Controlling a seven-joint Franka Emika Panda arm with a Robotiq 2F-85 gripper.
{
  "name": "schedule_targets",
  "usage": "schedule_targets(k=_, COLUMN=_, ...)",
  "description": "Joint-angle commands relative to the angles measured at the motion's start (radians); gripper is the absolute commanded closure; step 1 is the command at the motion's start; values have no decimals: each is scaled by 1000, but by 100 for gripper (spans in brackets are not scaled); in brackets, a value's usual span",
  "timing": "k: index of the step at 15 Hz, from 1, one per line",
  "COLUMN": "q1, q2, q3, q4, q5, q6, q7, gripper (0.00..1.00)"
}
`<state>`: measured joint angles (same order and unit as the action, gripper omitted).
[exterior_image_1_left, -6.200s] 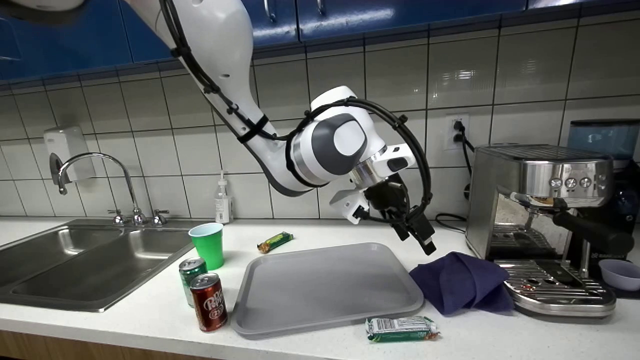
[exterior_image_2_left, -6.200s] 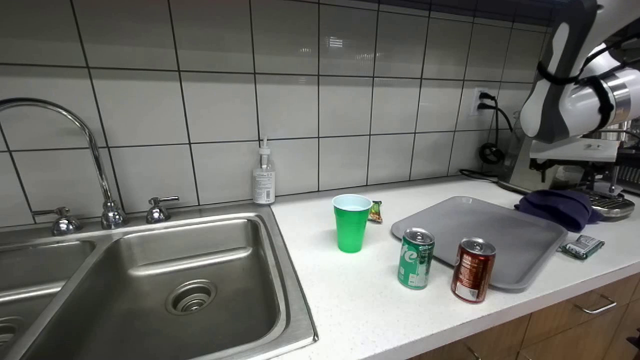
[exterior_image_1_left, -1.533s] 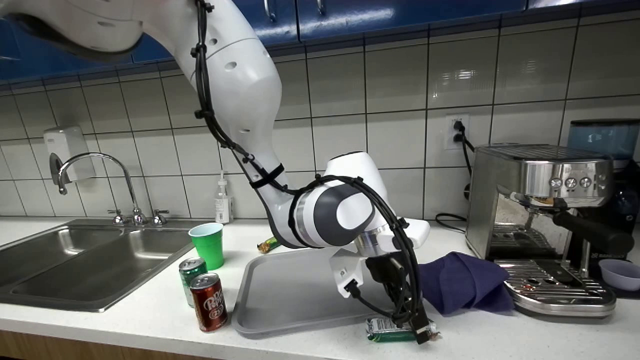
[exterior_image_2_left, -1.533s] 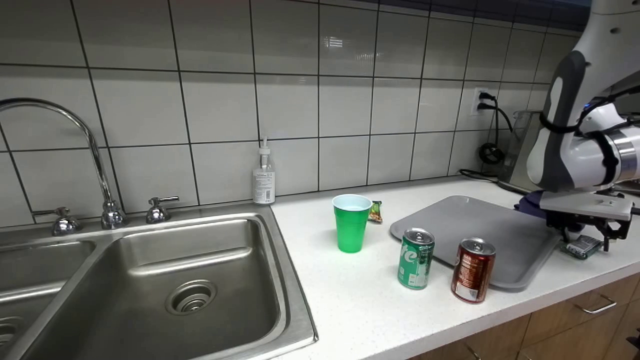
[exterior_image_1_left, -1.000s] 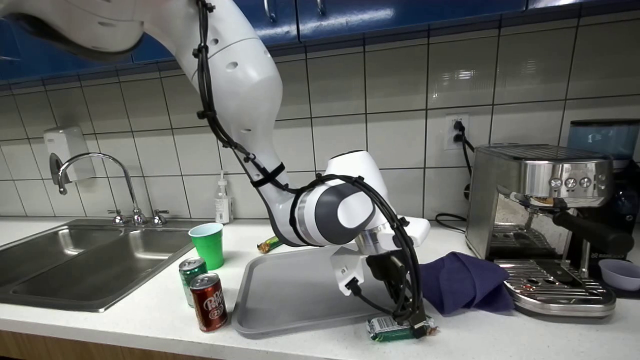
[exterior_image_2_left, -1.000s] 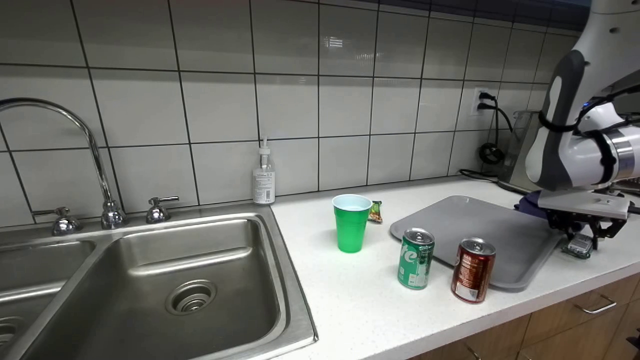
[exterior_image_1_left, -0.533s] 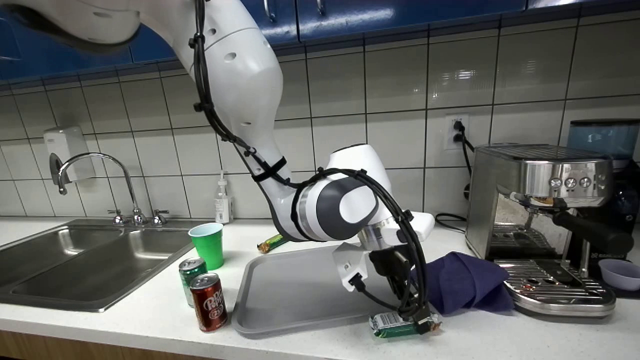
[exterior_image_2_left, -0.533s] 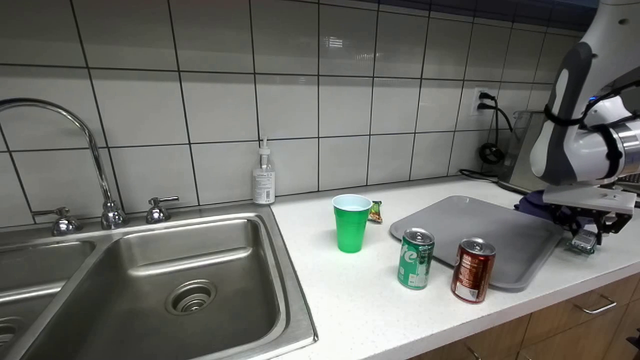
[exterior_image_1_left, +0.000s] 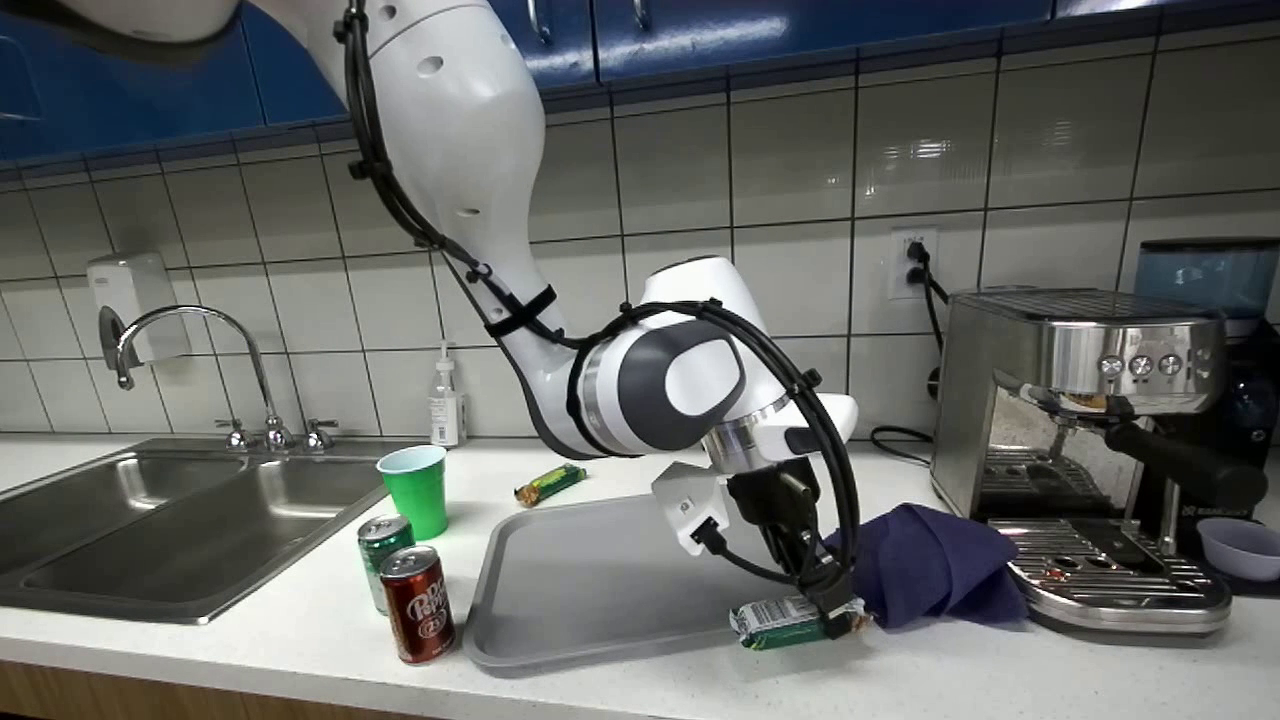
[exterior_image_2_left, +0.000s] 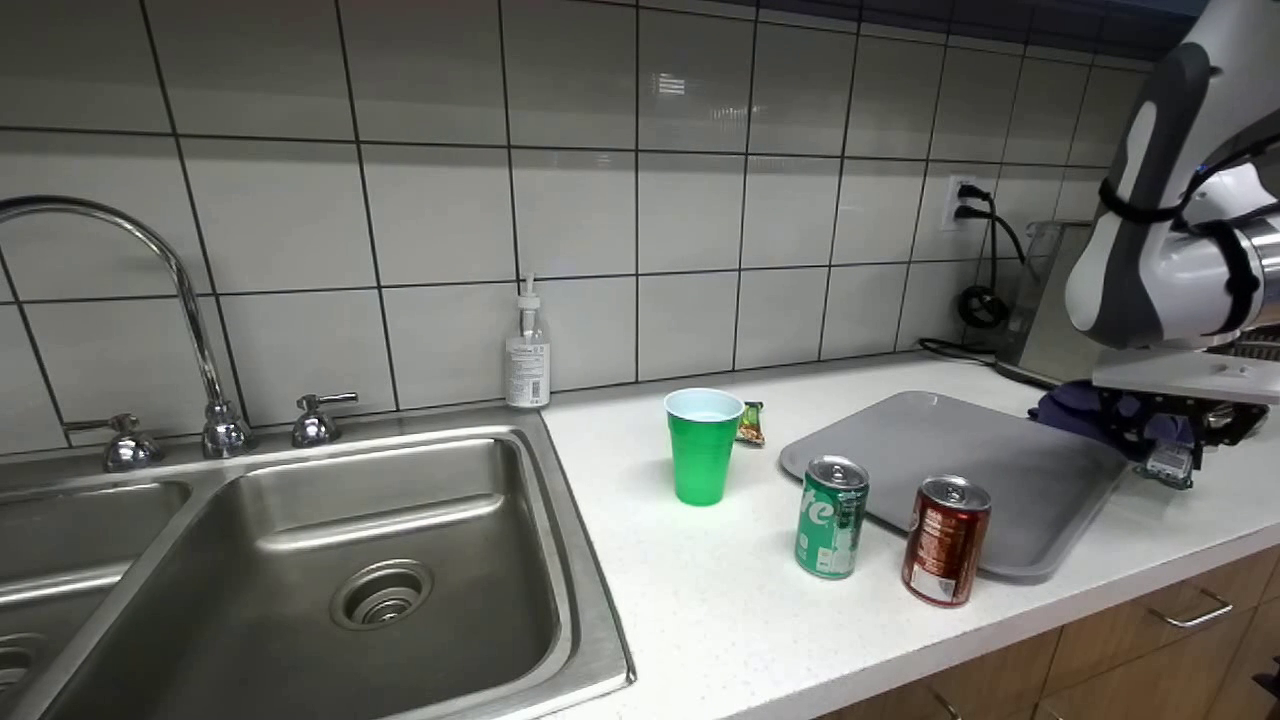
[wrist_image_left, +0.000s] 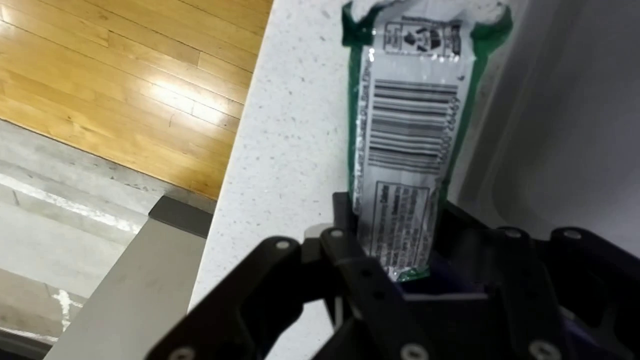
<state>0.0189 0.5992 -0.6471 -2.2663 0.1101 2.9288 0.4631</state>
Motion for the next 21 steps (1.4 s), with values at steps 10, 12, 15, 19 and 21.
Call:
schedule_targets(k=10, q1=83, q2=-10, q3=11, q4=18, q5=-28, q6=-32, q7=-7, gripper=83)
schedule_targets(k=12, q1=82, q2=6, q3=25, q4=34, q5=-26, q6=-34, q7=-4, gripper=83)
schedule_targets(k=15, q1=82, q2=32, q3=43, q4=60, q5=-25, q6=-37, q7=0, gripper=83)
schedule_targets(k=19, q1=83, q2=66, q3=61, q4=96, q5=-22, q6=-40, q7=4, gripper=83)
schedule_targets(k=21, q1=84, q2=84, q3=65, q4=113, q5=-22, q6=-42, q7=5, gripper=83)
